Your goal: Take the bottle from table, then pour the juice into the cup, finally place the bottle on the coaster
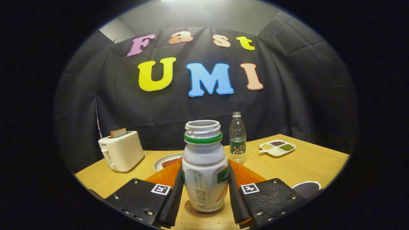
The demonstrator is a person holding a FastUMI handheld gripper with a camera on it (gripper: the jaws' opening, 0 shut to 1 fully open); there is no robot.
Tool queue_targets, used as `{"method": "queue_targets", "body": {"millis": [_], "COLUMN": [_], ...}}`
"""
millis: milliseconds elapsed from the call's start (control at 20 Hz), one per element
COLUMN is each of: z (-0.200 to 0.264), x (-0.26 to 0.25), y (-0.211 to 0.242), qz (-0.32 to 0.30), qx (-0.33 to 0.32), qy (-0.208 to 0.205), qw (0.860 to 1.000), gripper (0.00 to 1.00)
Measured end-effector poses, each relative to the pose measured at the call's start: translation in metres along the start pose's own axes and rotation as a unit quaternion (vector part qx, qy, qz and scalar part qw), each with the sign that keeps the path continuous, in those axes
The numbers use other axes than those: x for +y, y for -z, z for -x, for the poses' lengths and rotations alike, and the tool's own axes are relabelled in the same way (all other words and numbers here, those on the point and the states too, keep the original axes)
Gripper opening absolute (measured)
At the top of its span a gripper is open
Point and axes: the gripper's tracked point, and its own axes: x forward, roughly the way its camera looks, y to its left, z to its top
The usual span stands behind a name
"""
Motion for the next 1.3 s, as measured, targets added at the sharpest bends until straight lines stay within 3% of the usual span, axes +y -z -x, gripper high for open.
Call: {"method": "queue_targets", "body": {"millis": [650, 950, 1100, 1300], "z": [-0.013, -0.014, -0.014, -0.01], "x": [0.003, 0.002, -0.001, 0.005], "y": [0.023, 0.035, 0.033, 0.02], "qz": [-0.005, -0.017, -0.008, -0.016], "qx": [0.01, 0.028, 0.023, 0.006], "qy": [-0.002, -0.001, 0.003, -0.012], "qw": [1.0, 0.999, 1.0, 1.0], "gripper": [0.65, 0.78, 0.99, 0.99]}}
